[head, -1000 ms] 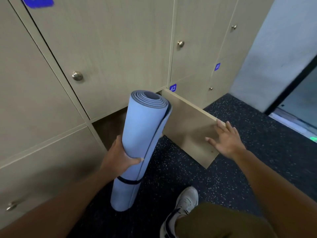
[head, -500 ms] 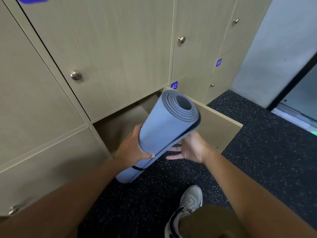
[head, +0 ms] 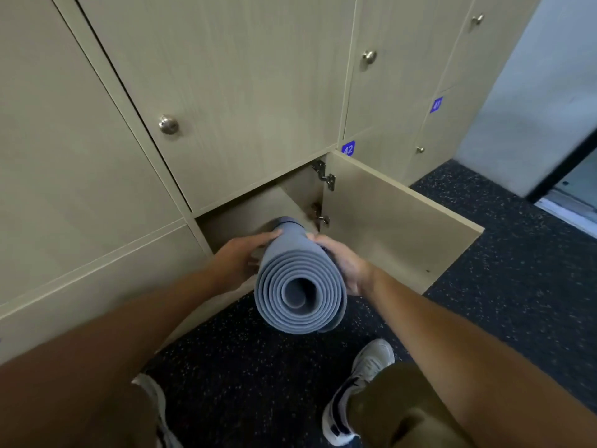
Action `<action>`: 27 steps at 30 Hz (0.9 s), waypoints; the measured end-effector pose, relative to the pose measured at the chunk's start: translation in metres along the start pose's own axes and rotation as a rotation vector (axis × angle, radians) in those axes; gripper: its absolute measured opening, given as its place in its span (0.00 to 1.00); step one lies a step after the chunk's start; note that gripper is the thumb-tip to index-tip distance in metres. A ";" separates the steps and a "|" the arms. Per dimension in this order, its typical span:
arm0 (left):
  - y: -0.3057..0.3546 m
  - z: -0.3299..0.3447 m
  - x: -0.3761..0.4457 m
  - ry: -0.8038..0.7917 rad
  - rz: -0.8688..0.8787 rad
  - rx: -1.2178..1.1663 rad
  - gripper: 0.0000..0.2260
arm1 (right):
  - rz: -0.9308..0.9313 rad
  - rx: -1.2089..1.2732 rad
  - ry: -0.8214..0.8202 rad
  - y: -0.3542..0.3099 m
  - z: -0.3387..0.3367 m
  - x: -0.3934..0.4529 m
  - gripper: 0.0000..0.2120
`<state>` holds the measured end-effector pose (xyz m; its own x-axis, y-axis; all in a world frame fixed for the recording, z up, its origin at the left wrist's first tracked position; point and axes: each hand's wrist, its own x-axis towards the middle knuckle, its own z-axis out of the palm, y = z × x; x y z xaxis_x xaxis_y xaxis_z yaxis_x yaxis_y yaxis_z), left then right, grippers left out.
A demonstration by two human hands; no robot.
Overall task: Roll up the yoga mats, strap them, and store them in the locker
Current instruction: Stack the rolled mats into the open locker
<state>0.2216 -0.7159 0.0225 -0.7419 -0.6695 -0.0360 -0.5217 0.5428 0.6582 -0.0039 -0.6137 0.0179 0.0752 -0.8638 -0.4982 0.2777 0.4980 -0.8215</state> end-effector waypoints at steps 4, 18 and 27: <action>0.001 -0.004 -0.005 0.056 -0.281 -0.402 0.17 | 0.024 0.010 0.163 0.002 0.018 0.017 0.32; -0.013 0.005 0.028 -0.022 -0.697 -0.824 0.36 | -0.045 -0.003 0.182 0.017 0.012 0.075 0.49; -0.049 0.032 0.036 0.022 -0.660 -0.826 0.42 | 0.152 -0.074 0.120 0.030 -0.004 0.130 0.56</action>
<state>0.2068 -0.7498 -0.0350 -0.4038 -0.7194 -0.5652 -0.3640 -0.4405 0.8206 0.0103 -0.7110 -0.0728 -0.0047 -0.7655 -0.6434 0.2002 0.6297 -0.7506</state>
